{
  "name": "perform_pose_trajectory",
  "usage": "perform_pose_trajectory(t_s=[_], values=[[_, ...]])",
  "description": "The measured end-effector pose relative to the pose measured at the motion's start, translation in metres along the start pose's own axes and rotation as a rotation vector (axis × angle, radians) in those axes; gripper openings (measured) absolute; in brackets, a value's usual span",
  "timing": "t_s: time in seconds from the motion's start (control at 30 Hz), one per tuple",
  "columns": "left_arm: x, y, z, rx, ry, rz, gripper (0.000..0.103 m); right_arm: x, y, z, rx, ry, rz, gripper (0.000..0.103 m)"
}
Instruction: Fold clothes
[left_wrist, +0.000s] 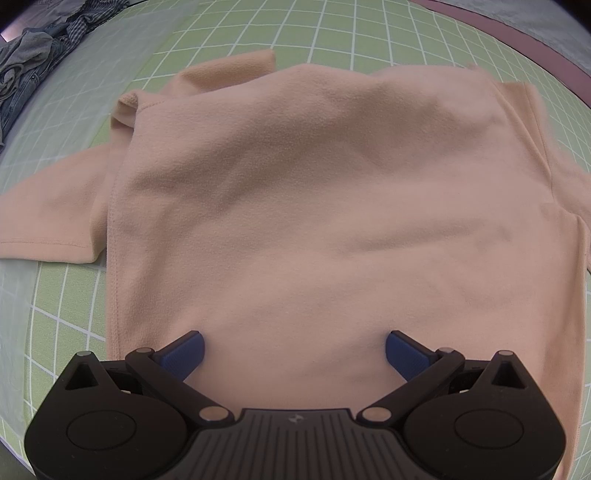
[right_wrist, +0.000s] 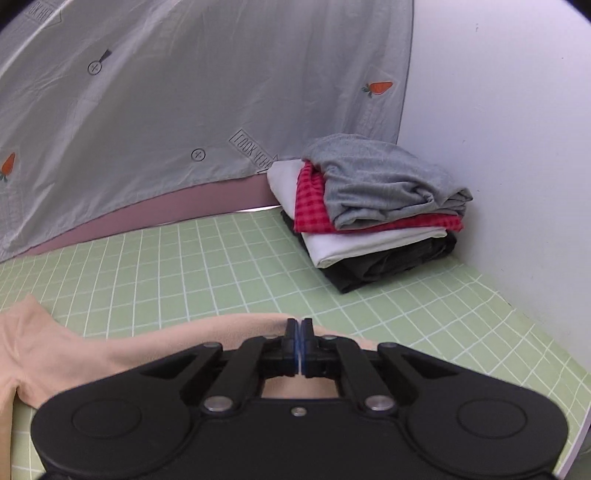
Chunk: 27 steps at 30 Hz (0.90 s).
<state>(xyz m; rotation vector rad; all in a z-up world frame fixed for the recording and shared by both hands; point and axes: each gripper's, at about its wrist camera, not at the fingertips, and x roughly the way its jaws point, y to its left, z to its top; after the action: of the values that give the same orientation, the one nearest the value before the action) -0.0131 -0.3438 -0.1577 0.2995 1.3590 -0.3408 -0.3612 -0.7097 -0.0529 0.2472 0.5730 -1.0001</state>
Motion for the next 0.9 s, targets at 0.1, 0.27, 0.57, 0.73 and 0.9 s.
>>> perform_pose_trajectory(t_s=[0.1, 0.27, 0.57, 0.73, 0.9], values=[[-0.004, -0.001, -0.005, 0.001, -0.003, 0.000, 0.103, 0.025, -0.006, -0.013, -0.046, 0.076, -0.060, 0.001], [0.000, 0.000, -0.018, 0.000, -0.006, 0.000, 0.103, 0.051, -0.001, -0.040, -0.076, 0.206, -0.191, 0.025], [-0.003, -0.004, -0.040, -0.001, -0.007, -0.002, 0.103, 0.050, 0.062, -0.060, -0.046, 0.257, 0.011, 0.048], [-0.014, 0.015, -0.045, -0.027, -0.021, -0.049, 0.103, 0.053, 0.087, -0.065, -0.040, 0.301, 0.025, 0.049], [-0.066, 0.060, -0.033, -0.137, -0.149, -0.106, 0.103, 0.049, 0.101, -0.053, -0.047, 0.290, 0.075, 0.062]])
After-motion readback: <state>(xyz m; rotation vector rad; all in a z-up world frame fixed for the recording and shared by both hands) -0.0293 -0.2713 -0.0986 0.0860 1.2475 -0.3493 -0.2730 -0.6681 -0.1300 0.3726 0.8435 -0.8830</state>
